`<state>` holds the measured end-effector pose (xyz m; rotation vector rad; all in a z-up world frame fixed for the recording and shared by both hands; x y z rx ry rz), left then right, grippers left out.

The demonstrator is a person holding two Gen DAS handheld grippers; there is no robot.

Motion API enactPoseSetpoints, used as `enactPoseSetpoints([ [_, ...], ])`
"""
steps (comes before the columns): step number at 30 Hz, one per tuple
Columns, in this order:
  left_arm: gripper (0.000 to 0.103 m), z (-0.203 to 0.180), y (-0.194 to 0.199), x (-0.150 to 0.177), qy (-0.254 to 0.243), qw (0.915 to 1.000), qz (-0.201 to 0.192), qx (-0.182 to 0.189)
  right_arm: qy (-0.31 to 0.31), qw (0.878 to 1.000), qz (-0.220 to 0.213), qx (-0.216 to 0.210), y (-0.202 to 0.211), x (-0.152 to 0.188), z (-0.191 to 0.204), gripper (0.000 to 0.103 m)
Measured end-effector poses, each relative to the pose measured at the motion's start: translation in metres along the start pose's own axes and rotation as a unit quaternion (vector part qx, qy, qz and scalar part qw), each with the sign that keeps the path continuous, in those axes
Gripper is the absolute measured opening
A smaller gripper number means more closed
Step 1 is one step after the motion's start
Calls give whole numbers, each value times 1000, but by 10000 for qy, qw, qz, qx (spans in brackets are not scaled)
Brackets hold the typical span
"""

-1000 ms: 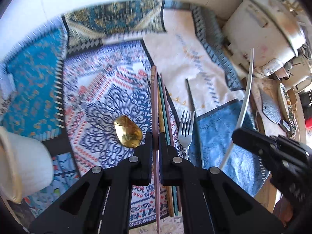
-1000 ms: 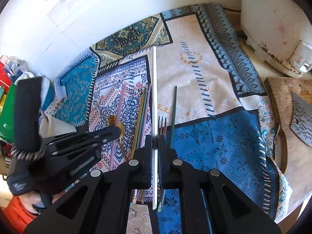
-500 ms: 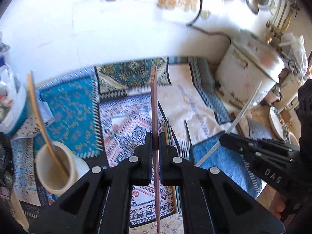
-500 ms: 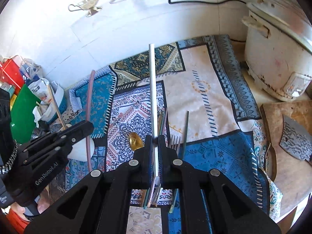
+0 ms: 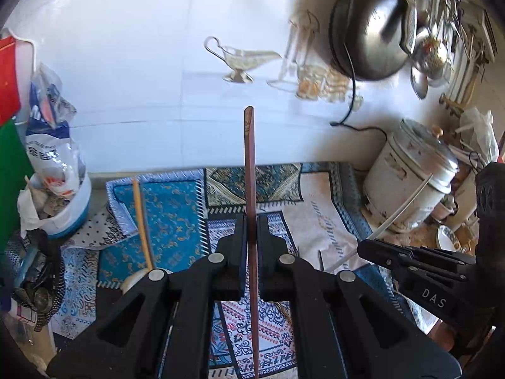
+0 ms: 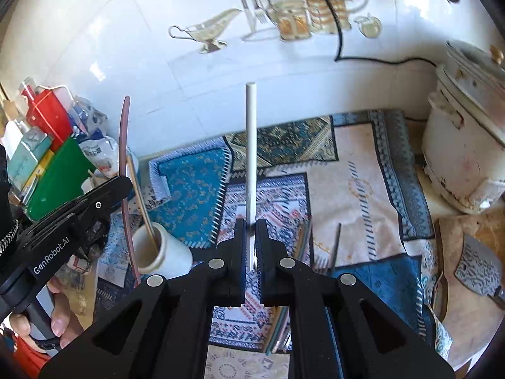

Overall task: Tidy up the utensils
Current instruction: 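Lift and carry both held chopsticks over the white cup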

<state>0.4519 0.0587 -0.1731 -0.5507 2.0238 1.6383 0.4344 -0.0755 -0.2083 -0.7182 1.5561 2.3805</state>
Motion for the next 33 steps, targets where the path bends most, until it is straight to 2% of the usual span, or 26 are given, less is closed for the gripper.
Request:
enactPoseSetpoints([
  [11, 4, 53, 30, -26, 365, 9974, -539, -301, 438, 9984, -284, -229, 11, -26, 52, 5],
  [17, 4, 83, 30, -37, 546, 9950, -704, -457, 669, 9966, -308, -362, 9, -33, 78, 5],
  [25, 4, 122, 13, -41, 812, 9903, -803, -788, 995, 9936, -173, -500, -6, -38, 113, 5],
  [33, 4, 144, -25, -30, 1008, 9897, -572, -836, 1133, 9923, 111, -481, -30, -32, 133, 5],
])
Point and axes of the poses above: each gripper's, at about its wrist camera, not at the fingertips, and y roughly against the way its jaws point, z to its left, x to its underside, the point moved 7 cm from there along -y, roughly the way its jaws point, and after that the axes turned 13 degrees about z, right-handed, at the moved point
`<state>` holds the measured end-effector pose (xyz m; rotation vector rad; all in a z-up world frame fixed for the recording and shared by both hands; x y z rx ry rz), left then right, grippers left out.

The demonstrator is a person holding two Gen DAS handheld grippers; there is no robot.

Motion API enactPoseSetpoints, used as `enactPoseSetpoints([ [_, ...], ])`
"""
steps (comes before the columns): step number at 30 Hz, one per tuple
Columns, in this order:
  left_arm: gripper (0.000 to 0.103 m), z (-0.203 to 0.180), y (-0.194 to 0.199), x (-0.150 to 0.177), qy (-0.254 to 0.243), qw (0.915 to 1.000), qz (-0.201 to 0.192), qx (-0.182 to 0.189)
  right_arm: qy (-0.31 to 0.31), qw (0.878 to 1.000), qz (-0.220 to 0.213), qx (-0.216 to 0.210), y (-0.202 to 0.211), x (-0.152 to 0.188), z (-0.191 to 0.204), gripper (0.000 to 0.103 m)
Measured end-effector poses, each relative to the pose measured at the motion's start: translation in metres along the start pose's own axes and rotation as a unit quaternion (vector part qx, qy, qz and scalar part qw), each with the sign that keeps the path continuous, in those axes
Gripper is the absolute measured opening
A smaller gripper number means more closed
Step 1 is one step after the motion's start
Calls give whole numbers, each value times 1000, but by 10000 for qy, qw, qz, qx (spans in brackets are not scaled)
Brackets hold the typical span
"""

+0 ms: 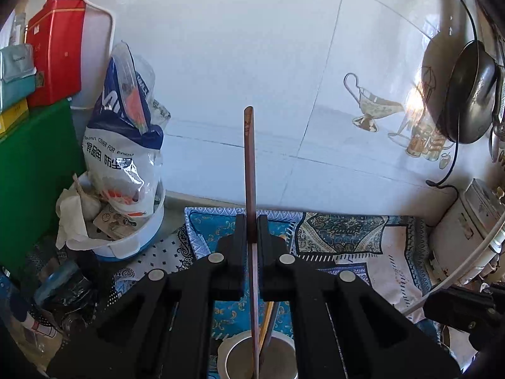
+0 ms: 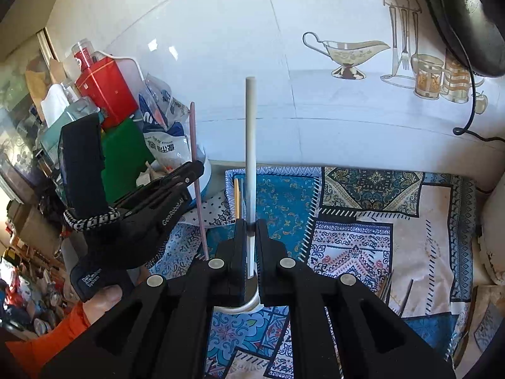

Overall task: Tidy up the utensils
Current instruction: 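Lift and carry both held chopsticks over the white cup, then lower the chopsticks into the white cup and open both grippers, then move both grippers back to the utensil pile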

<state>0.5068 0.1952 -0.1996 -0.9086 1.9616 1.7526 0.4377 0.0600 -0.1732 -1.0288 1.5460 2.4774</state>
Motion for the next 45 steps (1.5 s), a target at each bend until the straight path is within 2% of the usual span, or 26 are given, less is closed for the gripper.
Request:
enactPoseSetpoints([
  [11, 4, 4, -32, 36, -304, 9988, 396, 6, -166, 9961, 862, -72, -58, 20, -3, 5],
  [22, 4, 5, -30, 65, -379, 9931, 1089, 227, -90, 9922, 1237, -91, -86, 21, -1, 6],
  [25, 4, 3, -28, 69, -464, 9903, 1285, 238, -45, 9922, 1237, -169, -84, 20, 5, 7],
  [28, 4, 5, -21, 69, -394, 9900, 1322, 283, -24, 9929, 1174, -198, -78, 18, 7, 7],
  [32, 6, 6, -8, 64, -330, 9909, 1275, 264, -53, 9930, 1118, -389, -67, 18, 8, 16],
  [38, 8, 2, 18, 58, -422, 9932, 1084, 64, 12, 9959, 876, -230, -44, 21, 3, 16],
  [45, 14, -24, 44, 59, -588, 9936, 958, 139, 51, 9982, 590, 82, -13, 28, -15, 16],
])
Point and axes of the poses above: each gripper's, at about its wrist camera, not at the fingertips, and y roughly against the way its jaws point, z to its left, x to its underside, the point moved 7 cm from there along -y, roughly the way its jaws point, and after that the axes turned 13 degrees about z, right-handed, at the moved point
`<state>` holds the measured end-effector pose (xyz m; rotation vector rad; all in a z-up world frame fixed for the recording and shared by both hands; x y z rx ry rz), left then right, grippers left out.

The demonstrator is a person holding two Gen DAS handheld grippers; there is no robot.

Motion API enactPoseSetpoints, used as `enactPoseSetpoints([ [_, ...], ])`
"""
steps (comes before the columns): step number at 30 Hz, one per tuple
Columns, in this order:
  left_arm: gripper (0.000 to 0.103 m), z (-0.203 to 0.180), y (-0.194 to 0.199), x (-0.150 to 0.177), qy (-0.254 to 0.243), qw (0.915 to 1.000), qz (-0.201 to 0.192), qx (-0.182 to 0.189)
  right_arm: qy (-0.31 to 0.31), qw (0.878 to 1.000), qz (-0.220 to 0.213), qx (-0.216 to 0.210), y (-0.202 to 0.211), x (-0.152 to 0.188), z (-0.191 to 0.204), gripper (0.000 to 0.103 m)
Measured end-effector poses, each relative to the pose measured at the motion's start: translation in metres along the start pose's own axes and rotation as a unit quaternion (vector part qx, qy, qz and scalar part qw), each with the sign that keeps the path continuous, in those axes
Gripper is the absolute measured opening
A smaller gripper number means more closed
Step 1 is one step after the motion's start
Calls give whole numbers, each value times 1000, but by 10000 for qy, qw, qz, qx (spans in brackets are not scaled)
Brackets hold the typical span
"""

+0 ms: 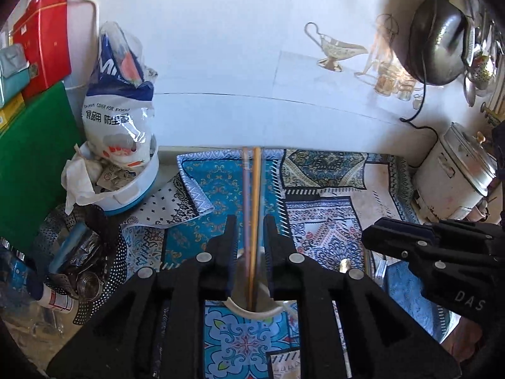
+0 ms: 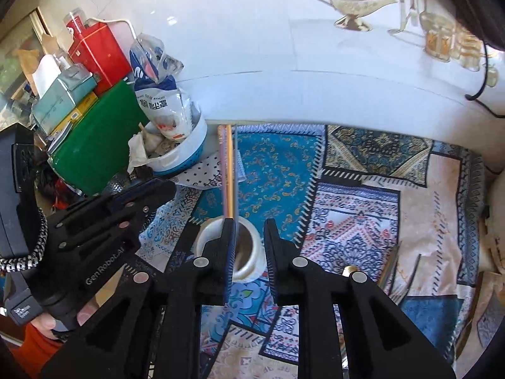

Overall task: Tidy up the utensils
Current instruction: 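Move both grippers back to the utensil pile, then grasp a wooden chopstick with the left gripper while the right gripper grasps a dark green chopstick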

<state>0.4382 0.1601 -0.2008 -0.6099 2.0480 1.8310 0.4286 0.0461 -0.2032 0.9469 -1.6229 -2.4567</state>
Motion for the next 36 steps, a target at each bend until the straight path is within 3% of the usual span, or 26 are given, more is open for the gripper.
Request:
enactPoseSetpoints([
  [10, 26, -60, 6, 7, -316, 9990, 89, 317, -308, 9978, -270, 514, 32, 25, -50, 20],
  [18, 30, -120, -11, 19, -736, 9953, 343, 521, -820, 9932, -255, 787, 45, 55, -105, 22],
  [27, 30, -171, -57, 46, -1062, 9876, 962, 647, -1360, 9854, 135, 1017, 29, 98, -161, 26],
  [36, 30, -195, -124, 82, -1359, 9725, 1808, 563, -1741, 9789, 482, 957, 12, 132, -193, 26],
])
Point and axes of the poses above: each gripper's, at about its wrist camera, not at the fingertips, and y roughly against the way its jaws point, z to its left, x to its underside, the point moved 7 cm from there along -y, roughly the way its jaws point, and after that the axes turned 13 degrees about z, right-handed, at the moved point
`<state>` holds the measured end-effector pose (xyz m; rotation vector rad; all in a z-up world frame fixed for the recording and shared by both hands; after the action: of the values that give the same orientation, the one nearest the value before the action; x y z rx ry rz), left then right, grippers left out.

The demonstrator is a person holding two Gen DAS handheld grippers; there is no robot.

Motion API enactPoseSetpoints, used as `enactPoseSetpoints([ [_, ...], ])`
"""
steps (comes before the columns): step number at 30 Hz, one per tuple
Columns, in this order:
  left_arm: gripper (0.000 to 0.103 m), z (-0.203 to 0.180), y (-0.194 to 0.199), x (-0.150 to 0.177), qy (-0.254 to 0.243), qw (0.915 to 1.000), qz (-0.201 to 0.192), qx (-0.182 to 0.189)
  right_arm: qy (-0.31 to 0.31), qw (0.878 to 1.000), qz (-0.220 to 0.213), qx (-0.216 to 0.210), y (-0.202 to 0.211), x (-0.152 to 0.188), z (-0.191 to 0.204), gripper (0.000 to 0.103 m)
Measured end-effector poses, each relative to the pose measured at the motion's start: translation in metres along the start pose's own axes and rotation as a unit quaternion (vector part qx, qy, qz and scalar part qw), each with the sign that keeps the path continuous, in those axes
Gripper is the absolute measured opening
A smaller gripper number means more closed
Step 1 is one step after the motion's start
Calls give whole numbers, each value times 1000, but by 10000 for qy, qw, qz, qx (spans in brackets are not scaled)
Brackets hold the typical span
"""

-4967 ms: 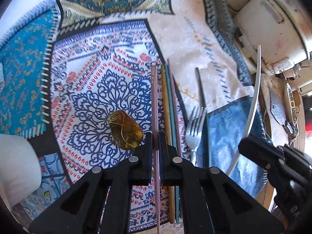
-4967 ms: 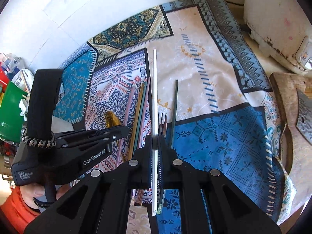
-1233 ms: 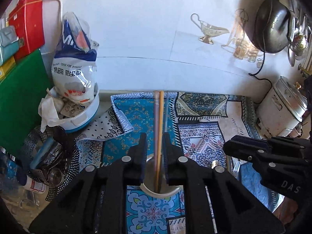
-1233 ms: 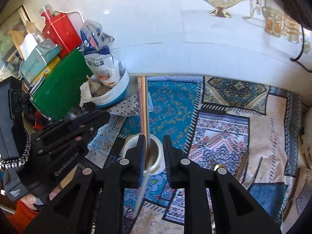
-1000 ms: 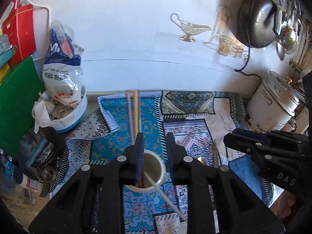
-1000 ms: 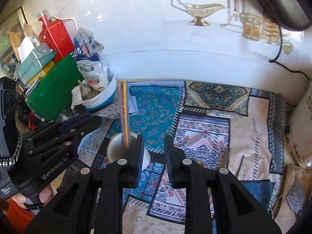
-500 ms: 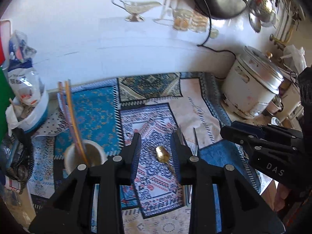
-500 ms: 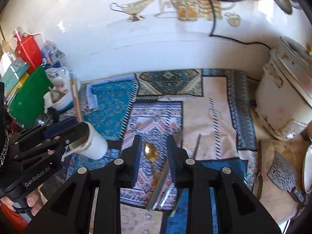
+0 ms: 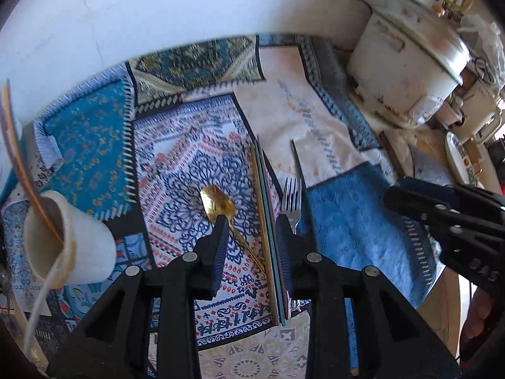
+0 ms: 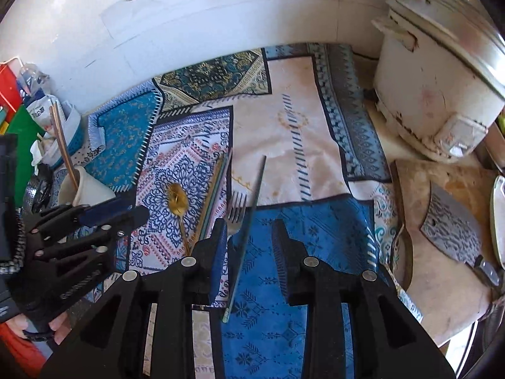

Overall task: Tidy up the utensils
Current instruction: 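Grasp a wooden chopstick with the left gripper while the right gripper grasps a dark green chopstick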

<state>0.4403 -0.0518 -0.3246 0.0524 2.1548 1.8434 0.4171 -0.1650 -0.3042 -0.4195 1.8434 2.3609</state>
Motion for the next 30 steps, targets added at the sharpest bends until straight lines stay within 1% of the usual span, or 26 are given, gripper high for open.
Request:
enactPoseSetpoints([
  [3, 30, 0, -22, 1, -7, 9997, 248, -40, -36, 10000, 83, -24, -6, 4, -4, 26],
  [5, 30, 0, -33, 0, 8, 9993, 356, -96, -34, 9999, 151, -38, -12, 6, -7, 26],
  [9, 30, 1, -53, -2, 19, 9985, 547, -86, -42, 9996, 278, -41, -21, 10, -11, 26],
  [10, 30, 1, -58, -2, 20, 9981, 607, -67, -52, 9995, 304, -55, -23, 11, -12, 26],
  [14, 28, 0, -76, -2, 62, 9960, 867, 204, -88, 9993, 362, -88, -29, 12, -15, 26],
  [16, 17, 0, -82, -3, 57, 9954, 918, 264, -85, 9992, 373, -98, -33, 12, -15, 26],
  [18, 15, -2, -83, -5, 9, 9956, 896, 288, -100, 9991, 396, -126, -36, 11, -15, 26],
  [19, 13, -2, -84, -7, -12, 9958, 886, 236, -116, 9990, 411, -149, -38, 11, -15, 26],
  [22, 11, -1, -87, -11, 26, 9960, 876, 196, -133, 9987, 454, -195, -43, 10, -15, 26],
  [25, 8, 0, -95, -13, 49, 9950, 996, 107, -149, 9985, 491, -211, -47, 10, -16, 26],
  [30, 8, 2, -95, -20, 136, 9944, 1032, 190, -194, 9978, 585, -244, -55, 9, -17, 26],
])
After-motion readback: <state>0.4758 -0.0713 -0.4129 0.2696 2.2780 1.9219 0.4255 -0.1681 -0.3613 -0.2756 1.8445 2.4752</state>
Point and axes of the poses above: each gripper's, at about its wrist camera, not at the fingertips, and y roughly against the way its jaws point, z to its left, x to its underside, the point moved 7 cm from there along -y, roughly the way its jaws point, and after that the axes turned 13 degrees about z, right-handed, at the moved point
